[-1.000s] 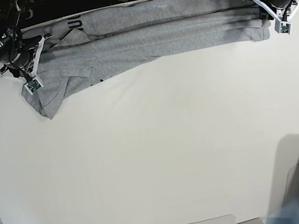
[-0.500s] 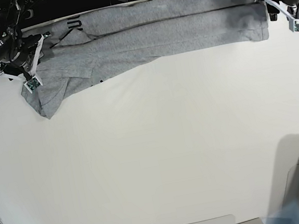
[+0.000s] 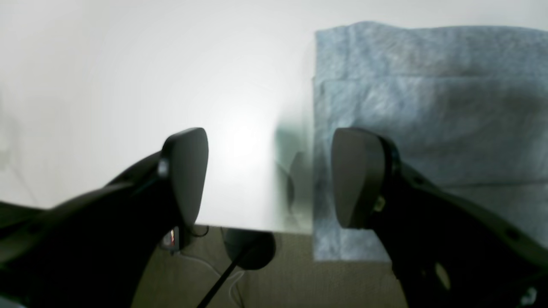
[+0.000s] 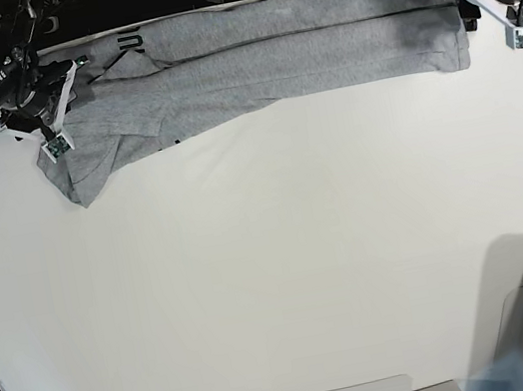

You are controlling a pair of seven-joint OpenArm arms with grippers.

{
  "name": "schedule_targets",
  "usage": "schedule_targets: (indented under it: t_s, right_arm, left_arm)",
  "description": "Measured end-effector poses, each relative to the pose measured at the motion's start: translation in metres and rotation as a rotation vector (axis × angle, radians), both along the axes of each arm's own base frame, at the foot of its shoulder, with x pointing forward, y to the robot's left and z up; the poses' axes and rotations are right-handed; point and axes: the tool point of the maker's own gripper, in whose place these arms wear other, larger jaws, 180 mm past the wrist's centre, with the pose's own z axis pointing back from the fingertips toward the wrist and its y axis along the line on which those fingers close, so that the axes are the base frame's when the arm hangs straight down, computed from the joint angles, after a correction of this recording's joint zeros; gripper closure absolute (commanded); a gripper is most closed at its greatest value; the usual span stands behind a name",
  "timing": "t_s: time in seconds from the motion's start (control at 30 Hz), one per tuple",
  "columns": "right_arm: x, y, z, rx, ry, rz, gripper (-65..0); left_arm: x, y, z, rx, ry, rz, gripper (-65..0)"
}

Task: Fold the T-shirt properly
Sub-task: 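Lower the folded hem onto the shirt and open the left gripper, then regrasp the folded strip end with the left gripper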

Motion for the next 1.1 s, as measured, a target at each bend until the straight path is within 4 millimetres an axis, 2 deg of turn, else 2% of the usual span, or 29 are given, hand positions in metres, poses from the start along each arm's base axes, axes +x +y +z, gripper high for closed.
schedule_targets:
  t_s: [0.17, 0.23, 0.37, 0.47, 0.6, 0.77, 0.87, 0.97, 1.1]
  right_arm:
    - [0.0, 0.001, 0.0, 0.003, 0.0, 0.002, -22.9]
    - [-0.001, 0.0, 0.0, 0.0, 0.002, 0.002, -22.9]
    - [-0.001, 0.001, -0.001, 0.003, 0.004, 0.005, -22.9]
    - [-0.002, 0.001, -0.001, 0.002, 0.005, 0.004, -22.9]
    - [-0.003, 0.001, -0.002, 0.002, 0.008, 0.004, -22.9]
    - [-0.004, 0.002, -0.003, 0.006, 0.013, 0.004, -22.9]
    - [-0.005, 0.002, -0.003, 0.005, 0.013, 0.004, -22.9]
    - [-0.005, 0.002, -0.003, 0.005, 0.013, 0.004, -22.9]
    - [-0.004, 0.003, -0.003, 0.007, 0.012, 0.005, -22.9]
  left_arm:
    - [-0.021, 0.031, 0.0, 0.019, 0.067, 0.136, -44.1]
    - [-0.022, 0.041, -0.007, 0.001, 0.09, 0.18, -44.1]
    - [-0.026, 0.044, -0.032, -0.07, 0.192, 0.195, -44.0]
    - [-0.026, 0.041, -0.043, -0.106, 0.234, 0.215, -44.0]
    - [-0.014, 0.021, -0.051, -0.121, 0.245, 0.138, -44.0]
    - [-0.011, 0.019, -0.05, -0.124, 0.242, 0.137, -44.0]
    - [-0.004, 0.011, -0.049, -0.182, 0.203, 0.129, -43.9]
    - [-0.006, 0.009, -0.041, -0.208, 0.237, 0.114, -43.8]
    - [0.009, 0.038, 0.018, -0.093, 0.099, 0.138, -43.8]
